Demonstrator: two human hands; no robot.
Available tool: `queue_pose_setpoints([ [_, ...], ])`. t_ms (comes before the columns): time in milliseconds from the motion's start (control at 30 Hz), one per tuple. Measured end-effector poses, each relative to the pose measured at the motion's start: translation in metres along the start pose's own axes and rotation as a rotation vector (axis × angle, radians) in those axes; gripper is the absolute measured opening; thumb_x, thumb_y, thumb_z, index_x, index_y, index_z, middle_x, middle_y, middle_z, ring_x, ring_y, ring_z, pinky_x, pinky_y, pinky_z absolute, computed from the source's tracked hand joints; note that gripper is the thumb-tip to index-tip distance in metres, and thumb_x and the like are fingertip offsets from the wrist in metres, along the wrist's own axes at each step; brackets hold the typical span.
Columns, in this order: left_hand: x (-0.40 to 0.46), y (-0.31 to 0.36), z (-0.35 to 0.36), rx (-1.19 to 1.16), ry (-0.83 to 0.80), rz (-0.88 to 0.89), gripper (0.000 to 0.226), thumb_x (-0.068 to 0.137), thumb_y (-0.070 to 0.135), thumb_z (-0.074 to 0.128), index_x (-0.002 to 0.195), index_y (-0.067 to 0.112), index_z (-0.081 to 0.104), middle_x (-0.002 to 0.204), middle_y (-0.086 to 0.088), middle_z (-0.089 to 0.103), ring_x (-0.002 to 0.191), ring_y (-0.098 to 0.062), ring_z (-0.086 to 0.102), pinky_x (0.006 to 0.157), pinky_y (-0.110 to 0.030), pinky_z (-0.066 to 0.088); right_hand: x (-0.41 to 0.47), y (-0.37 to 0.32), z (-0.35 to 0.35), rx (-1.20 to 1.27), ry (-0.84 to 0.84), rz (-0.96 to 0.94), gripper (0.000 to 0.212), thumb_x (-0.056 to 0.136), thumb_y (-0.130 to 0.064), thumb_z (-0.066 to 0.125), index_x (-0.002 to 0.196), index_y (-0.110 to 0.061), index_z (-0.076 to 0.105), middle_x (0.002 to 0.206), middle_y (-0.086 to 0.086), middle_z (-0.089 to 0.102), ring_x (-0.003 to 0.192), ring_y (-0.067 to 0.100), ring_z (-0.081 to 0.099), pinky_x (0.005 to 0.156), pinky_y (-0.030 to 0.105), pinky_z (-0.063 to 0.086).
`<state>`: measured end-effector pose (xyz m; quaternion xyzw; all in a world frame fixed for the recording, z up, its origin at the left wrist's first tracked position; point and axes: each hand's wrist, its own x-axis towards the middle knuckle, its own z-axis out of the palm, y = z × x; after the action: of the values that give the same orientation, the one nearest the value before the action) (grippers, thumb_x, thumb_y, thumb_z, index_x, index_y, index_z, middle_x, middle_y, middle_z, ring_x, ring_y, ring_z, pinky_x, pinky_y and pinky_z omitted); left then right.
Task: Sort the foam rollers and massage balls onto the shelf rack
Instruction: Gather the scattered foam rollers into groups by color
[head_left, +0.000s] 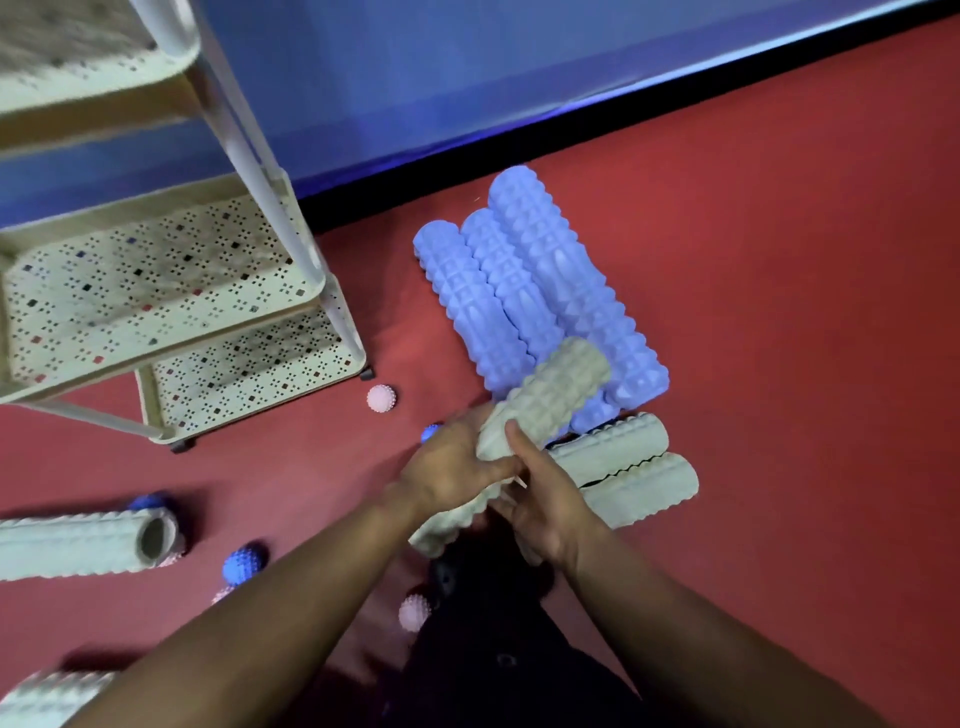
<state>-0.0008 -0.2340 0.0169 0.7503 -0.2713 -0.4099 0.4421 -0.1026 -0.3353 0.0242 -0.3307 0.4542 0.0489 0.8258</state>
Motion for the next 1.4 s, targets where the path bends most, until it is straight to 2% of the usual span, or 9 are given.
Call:
queue_pose_setpoints([
  [267,-0.004,-0.016,0.015,0.162,-0.061,0.000,0.050,0.092,0.035,0.068,0.139,0.027,0.055,0.130,0.008,0.059,0.119,-0.013,0.060,0.104,-0.038,0.048,0.004,0.001,-0.058,0.035,0.425,0.074,0.062,0.071,-0.051,0.086,0.100,0.001,0.072,0.076,0.010,0.074,0.059,0.025,0.070,0.055,0.034,0.055],
  [433,-0.012,-0.048,-0.007,0.197,0.094,-0.142,0.048,0.094,0.038,0.067,0.139,0.031,0.054,0.136,0.008,0.055,0.116,-0.014,0.061,0.105,-0.038,0.048,0.021,-0.010,-0.102,-0.064,0.696,0.114,0.082,0.062,-0.057,0.088,0.115,0.002,0.066,0.100,0.017,0.072,0.086,0.035,0.071,0.081,0.052,0.062],
  [600,-0.021,-0.072,-0.019,0.186,0.138,-0.230,0.042,0.095,0.034,0.068,0.135,0.026,0.057,0.128,0.001,0.058,0.112,-0.015,0.061,0.105,-0.036,0.047,0.041,-0.018,-0.122,-0.062,0.725,0.168,0.054,0.068,-0.047,0.087,0.089,-0.002,0.066,0.059,0.010,0.057,0.048,0.026,0.055,0.066,0.047,0.062],
  [800,-0.031,-0.087,-0.028,0.190,0.157,-0.302,0.040,0.095,0.034,0.067,0.133,0.027,0.057,0.125,0.002,0.056,0.109,-0.016,0.061,0.102,-0.037,0.049,0.053,-0.021,-0.124,-0.092,0.717,0.246,0.047,0.073,-0.047,0.086,0.074,-0.007,0.061,0.040,0.005,0.043,0.043,0.023,0.046,0.081,0.054,0.060],
  [867,-0.033,-0.089,-0.031,0.201,0.168,-0.306,0.041,0.096,0.035,0.067,0.134,0.025,0.057,0.126,0.003,0.055,0.109,-0.014,0.060,0.100,-0.035,0.048,0.054,-0.023,-0.124,-0.091,0.707,0.256,0.047,0.075,-0.047,0.084,0.084,-0.006,0.065,0.049,0.006,0.053,0.051,0.025,0.053,0.084,0.046,0.058],
  [967,-0.037,-0.094,-0.038,0.171,0.184,-0.327,0.035,0.096,0.037,0.066,0.129,0.031,0.056,0.125,0.003,0.056,0.107,-0.011,0.060,0.095,-0.031,0.048,0.057,-0.022,-0.118,-0.284,0.825,0.243,0.086,0.080,-0.055,0.077,0.136,0.004,0.049,0.127,0.021,0.062,0.117,0.037,0.061,0.106,0.046,0.046],
  [1100,-0.046,-0.100,-0.049,0.123,0.219,-0.385,0.036,0.097,0.036,0.064,0.131,0.028,0.055,0.123,-0.002,0.060,0.105,-0.013,0.063,0.097,-0.037,0.051,0.037,-0.016,-0.079,-0.848,1.082,-0.103,0.082,0.082,-0.055,0.073,0.137,-0.003,0.040,0.135,0.021,0.045,0.125,0.039,0.044,0.104,0.047,0.039],
  [1200,-0.061,-0.109,-0.064,0.113,0.281,-0.411,0.034,0.098,0.031,0.063,0.131,0.023,0.056,0.125,-0.004,0.060,0.106,-0.016,0.061,0.090,-0.030,0.048,0.032,-0.006,-0.044,-1.057,0.792,-0.383,0.062,0.087,-0.048,0.071,0.130,-0.008,0.050,0.130,0.015,0.049,0.120,0.034,0.047,0.100,0.046,0.044],
  [1400,-0.112,-0.143,-0.109,0.054,0.545,-0.598,0.039,0.099,0.026,0.063,0.134,0.012,0.056,0.126,-0.010,0.063,0.105,-0.033,0.064,0.089,-0.035,0.050,0.050,0.010,0.044,-1.591,-0.017,-0.548,0.052,0.094,-0.044,0.063,0.139,-0.018,0.054,0.135,0.004,0.056,0.126,0.025,0.053,0.107,0.038,0.040],
])
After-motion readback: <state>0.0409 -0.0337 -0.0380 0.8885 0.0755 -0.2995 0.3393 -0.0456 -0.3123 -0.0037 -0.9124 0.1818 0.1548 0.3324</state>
